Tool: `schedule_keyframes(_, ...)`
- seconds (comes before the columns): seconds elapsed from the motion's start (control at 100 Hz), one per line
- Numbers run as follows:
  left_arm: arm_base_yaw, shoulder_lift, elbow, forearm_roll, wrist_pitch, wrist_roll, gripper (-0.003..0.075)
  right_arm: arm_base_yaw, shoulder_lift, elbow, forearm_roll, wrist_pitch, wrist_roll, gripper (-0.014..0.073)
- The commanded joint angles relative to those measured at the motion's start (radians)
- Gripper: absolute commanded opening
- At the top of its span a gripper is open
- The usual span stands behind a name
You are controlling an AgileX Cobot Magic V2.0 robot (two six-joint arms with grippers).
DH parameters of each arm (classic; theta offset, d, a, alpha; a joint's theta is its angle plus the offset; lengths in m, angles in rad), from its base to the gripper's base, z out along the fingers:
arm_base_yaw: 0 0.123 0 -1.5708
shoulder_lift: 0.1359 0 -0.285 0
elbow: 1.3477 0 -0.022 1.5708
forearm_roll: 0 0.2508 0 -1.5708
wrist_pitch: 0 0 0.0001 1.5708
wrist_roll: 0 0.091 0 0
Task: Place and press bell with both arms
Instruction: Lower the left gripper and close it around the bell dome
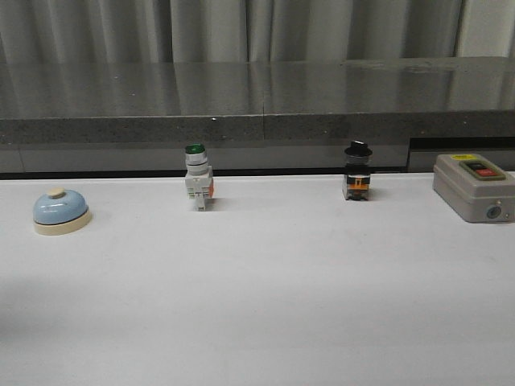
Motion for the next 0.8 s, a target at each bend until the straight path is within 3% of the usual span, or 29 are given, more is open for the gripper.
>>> schedule_keyframes(0.0, -0.012, -0.003, -0.043, -0.013, -0.078, 0.001, 0.0517, -0.007, -0.018, -0.014, 0.004, -0.087, -0.009, -0.006)
schedule_keyframes(0.06, -0.02, 0.008, -0.043, -0.013, -0.109, 0.001, 0.0666, -0.007, -0.018, -0.014, 0.004, -0.087, -0.009, -0.006)
schedule_keyframes(0.11, -0.031, 0.025, -0.044, -0.013, -0.137, 0.001, 0.0722, -0.007, -0.018, -0.014, 0.004, -0.087, -0.009, -0.006)
schedule_keyframes(0.27, -0.074, 0.097, -0.078, -0.013, -0.165, 0.001, 0.065, -0.007, -0.018, -0.014, 0.004, -0.087, -0.009, -0.006)
schedule_keyframes(0.79, -0.098, 0.516, -0.332, -0.009, -0.152, 0.001, 0.0649, -0.007, -0.018, -0.014, 0.004, -0.087, -0.009, -0.006)
